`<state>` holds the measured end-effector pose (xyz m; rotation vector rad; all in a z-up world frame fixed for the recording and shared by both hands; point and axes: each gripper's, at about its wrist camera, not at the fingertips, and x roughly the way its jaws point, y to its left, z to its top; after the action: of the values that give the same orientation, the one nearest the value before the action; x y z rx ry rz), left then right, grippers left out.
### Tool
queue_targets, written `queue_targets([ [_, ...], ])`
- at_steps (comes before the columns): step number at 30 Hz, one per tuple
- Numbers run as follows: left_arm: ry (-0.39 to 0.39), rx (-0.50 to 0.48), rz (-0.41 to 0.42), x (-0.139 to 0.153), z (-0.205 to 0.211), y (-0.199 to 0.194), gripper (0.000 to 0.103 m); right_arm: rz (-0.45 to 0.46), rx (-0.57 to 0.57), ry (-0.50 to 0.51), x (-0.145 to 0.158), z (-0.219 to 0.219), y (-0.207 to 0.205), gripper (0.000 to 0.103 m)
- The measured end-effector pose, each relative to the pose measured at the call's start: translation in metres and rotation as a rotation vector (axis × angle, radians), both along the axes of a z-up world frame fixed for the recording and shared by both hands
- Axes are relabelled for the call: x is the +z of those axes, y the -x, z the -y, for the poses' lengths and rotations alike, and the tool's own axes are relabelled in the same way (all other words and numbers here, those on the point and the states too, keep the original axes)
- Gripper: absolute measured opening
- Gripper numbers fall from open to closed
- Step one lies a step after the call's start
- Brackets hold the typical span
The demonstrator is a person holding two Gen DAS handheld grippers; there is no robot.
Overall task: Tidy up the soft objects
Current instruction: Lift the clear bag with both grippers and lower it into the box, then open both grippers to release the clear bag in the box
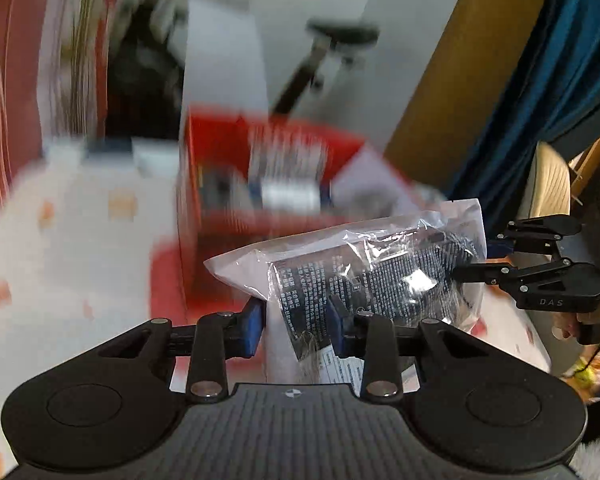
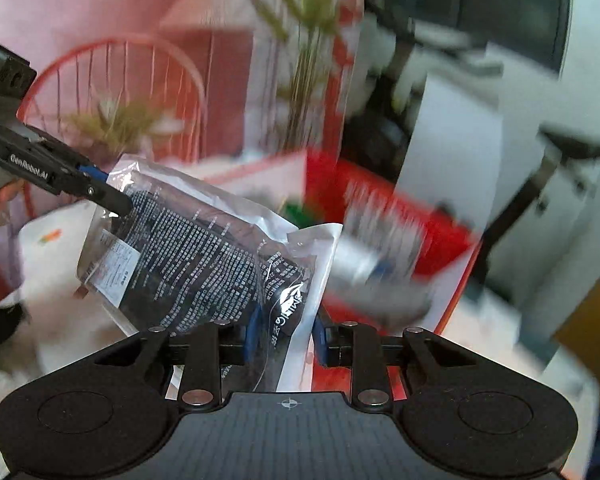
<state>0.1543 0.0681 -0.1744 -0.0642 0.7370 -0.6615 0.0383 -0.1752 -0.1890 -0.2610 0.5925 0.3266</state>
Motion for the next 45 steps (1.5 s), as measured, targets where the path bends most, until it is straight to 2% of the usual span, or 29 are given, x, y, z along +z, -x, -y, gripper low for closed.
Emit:
queue_targets([
  [4, 0.030, 0.041, 0.140, 0.041, 0.009, -0.024, 0.035, 0.163, -0.023, 0.054, 0.032, 0.006, -0.021, 0.024],
  [6, 0.047, 0.058, 0.196, 0.054, 0.018, -0.036, 0.035, 0.242, -0.036, 0.111, 0.037, 0.009, -0.033, 0.024],
  [9, 0.050, 0.072, 0.263, 0.062, 0.044, -0.061, 0.035, 0.339, -0.056, 0.198, 0.030, 0.014, -0.050, 0.024],
  [11, 0.015, 0.078, 0.299, 0.059, 0.061, -0.075, 0.035, 0.338, -0.086, 0.205, 0.016, 0.017, -0.064, 0.024],
  [13, -0.020, 0.078, 0.286, 0.049, 0.075, -0.090, 0.035, 0.305, -0.112, 0.202, -0.003, 0.020, -0.077, 0.024],
  [16, -0.069, 0.066, 0.211, 0.026, 0.089, -0.107, 0.035, 0.225, -0.122, 0.206, -0.033, 0.021, -0.090, 0.024],
  [21, -0.161, 0.025, 0.135, 0.001, 0.098, -0.124, 0.035, 0.097, -0.098, 0.186, -0.059, 0.021, -0.099, 0.024],
  [24, -0.226, 0.000, 0.093, -0.008, 0.100, -0.130, 0.035, -0.019, -0.101, 0.175, -0.069, 0.021, -0.117, 0.024],
  [27, -0.266, -0.020, 0.051, -0.014, 0.101, -0.138, 0.035, -0.142, -0.136, 0.079, -0.070, 0.033, -0.137, 0.024],
  [29, -0.298, -0.034, 0.039, -0.017, 0.103, -0.144, 0.035, -0.201, -0.152, 0.027, -0.068, 0.041, -0.151, 0.024],
  [34, -0.381, -0.069, -0.003, -0.027, 0.115, -0.159, 0.035, -0.337, -0.205, -0.019, -0.074, 0.045, -0.185, 0.024],
  [39, -0.448, -0.094, -0.045, -0.039, 0.123, -0.169, 0.036, -0.402, -0.232, -0.038, -0.075, 0.046, -0.206, 0.024],
  [45, -0.499, -0.133, -0.042, -0.049, 0.128, -0.171, 0.036, -0.424, -0.225, 0.016, -0.082, 0.039, -0.211, 0.025],
])
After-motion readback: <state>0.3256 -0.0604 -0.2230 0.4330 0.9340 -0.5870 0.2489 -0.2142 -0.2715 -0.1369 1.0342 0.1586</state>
